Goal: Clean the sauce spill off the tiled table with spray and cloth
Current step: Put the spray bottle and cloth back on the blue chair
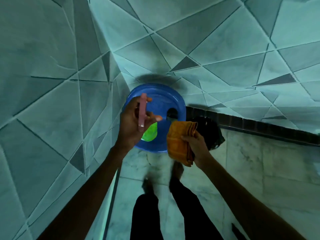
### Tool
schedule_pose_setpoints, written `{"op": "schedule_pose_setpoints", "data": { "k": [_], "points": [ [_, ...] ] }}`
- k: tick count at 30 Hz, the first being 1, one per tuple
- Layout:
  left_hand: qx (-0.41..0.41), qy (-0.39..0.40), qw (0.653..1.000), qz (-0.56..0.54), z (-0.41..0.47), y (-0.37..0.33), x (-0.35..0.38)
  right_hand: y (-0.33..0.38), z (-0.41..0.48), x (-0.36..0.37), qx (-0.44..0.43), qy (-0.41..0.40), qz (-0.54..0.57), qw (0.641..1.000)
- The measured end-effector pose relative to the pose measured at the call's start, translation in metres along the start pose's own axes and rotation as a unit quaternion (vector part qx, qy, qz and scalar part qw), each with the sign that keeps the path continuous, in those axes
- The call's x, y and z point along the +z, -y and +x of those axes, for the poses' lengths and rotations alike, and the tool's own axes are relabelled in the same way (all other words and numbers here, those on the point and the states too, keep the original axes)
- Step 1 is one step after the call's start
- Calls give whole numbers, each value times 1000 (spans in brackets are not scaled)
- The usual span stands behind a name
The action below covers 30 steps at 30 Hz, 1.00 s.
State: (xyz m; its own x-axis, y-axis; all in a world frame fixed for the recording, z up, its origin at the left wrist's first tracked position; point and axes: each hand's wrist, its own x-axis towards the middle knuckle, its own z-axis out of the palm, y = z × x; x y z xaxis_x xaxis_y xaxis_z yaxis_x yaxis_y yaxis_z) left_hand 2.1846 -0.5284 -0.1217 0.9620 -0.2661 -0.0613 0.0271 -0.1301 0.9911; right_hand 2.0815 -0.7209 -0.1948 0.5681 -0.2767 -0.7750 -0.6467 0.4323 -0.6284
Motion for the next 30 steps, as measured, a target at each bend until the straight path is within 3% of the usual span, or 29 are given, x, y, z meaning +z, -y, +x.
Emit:
{"op": "schedule_pose_setpoints", "data": {
  "k": [4,16,21,30],
  "points": [
    [-2,-25,999,-30,61,74,-4,-28,98,20,22,-15,-19,999],
    [9,41,999,-13,163,271,-7,-114,299,65,57,-68,-44,995],
    [15,58,998,-2,179,308,-7,-134,343,73,50,-69,-129,988],
    [37,69,997,6,206,330,-14,-141,373,78,66,-81,-111,988]
  ]
}}
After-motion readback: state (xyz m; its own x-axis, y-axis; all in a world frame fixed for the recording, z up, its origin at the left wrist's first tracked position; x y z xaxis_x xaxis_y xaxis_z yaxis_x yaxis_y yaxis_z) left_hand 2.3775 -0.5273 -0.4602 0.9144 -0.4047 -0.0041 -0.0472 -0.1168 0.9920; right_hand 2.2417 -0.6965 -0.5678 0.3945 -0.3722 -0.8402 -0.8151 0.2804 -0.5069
